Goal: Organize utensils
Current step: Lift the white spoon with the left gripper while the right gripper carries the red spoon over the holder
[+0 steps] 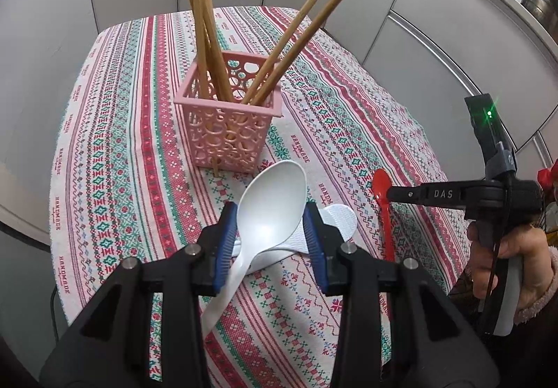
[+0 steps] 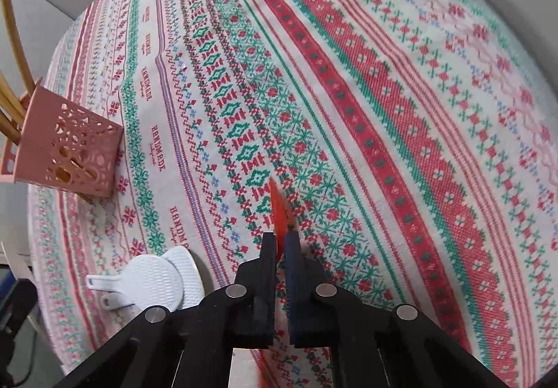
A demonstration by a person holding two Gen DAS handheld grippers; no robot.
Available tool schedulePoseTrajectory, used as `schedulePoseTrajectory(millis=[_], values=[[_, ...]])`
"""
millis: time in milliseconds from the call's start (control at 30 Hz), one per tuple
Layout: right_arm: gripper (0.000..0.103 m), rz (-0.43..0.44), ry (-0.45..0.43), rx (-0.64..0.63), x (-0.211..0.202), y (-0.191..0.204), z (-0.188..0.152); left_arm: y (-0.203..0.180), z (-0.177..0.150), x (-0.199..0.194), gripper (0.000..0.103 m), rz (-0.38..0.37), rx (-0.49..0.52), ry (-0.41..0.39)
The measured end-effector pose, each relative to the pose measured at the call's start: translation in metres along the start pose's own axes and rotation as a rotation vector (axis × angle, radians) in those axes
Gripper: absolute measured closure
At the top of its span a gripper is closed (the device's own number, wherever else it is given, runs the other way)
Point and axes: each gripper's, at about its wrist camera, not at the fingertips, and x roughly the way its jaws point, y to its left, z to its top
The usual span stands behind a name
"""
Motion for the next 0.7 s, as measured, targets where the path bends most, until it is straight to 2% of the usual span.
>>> schedulePoseTrajectory(millis=[100, 233, 333, 400, 500, 567, 600, 633, 700], values=[[0.101, 0.018, -0.020, -0.010, -0.010, 0.002, 0.001, -0.002, 0.000, -0.001, 0.063, -0.003, 0.002, -0.007], [0.101, -0.007, -0.014, -0.058, -0.014, 0.007, 0.005, -0.001, 0.002, -0.001, 0.063, -0.008, -0.003, -0.008], [0.101, -0.075, 0.058, -0.097, -0.003, 0.005, 0.005, 0.000, 0.001, 0.001, 0.063, -0.009, -0.008, 0.001], [0.100, -0.087, 0.131, -0.109, 0.008, 0.001, 0.005, 0.000, 0.001, 0.002, 0.063, -0.008, -0.005, 0.006], [0.097, -0.097, 0.121, -0.087, 0.009, -0.004, 0.010, 0.000, 0.001, 0.003, 0.063, -0.009, -0.001, 0.008], [0.085, -0.079, 0.117, -0.075, 0.007, -0.007, 0.015, 0.000, 0.001, 0.002, 0.063, -0.012, -0.002, 0.007], [0.072, -0.074, 0.111, -0.070, 0.005, -0.008, 0.017, 0.000, 0.001, 0.002, 0.063, -0.012, -0.003, 0.007], [0.063, -0.077, 0.105, -0.073, 0.003, -0.009, 0.019, 0.000, 0.002, 0.003, 0.063, -0.013, -0.003, 0.007], [0.062, -0.094, 0.102, -0.085, 0.004, -0.008, 0.023, 0.000, 0.002, 0.003, 0.063, -0.013, -0.002, 0.010]])
